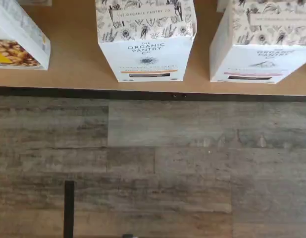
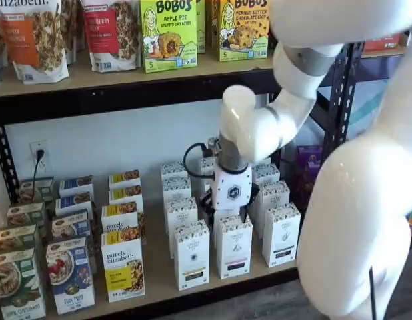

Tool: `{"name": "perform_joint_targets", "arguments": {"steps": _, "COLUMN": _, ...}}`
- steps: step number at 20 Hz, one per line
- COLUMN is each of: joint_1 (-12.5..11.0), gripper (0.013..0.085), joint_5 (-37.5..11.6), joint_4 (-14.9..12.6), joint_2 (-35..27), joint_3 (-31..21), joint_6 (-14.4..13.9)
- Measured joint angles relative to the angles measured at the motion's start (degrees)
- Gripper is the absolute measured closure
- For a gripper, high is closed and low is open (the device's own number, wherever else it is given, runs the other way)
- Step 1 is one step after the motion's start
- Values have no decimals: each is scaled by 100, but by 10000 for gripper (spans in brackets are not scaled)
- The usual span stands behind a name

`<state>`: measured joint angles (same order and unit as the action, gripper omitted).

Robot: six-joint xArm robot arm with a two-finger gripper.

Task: Pick up the white box with a yellow strip in the middle, on the bottom shelf, the fourth box from the left

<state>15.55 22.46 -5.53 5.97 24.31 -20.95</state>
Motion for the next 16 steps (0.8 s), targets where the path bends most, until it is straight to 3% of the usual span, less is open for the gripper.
{"name": "perform_joint_targets", "arguments": {"steps": 6, "joint_1": 47, "gripper": 130, "joint_5": -799, "joint_4": -290, "joint_2": -1179, "joint_3": 459, "joint_6": -335}}
{"name": "perform_joint_targets", "arguments": {"steps": 13, "joint_1": 104, "gripper": 130, "joint_5": -1332, "joint_4": -270, "joint_2": -2155, "joint_3": 990, "joint_6": -373}}
{"name": "perform_joint_targets", "arguments": {"steps": 16, "joint_1": 72, "gripper": 130, "joint_5": -1434, "joint_4": -539, "joint_2": -2415, "joint_3": 1172, "joint_6": -610}}
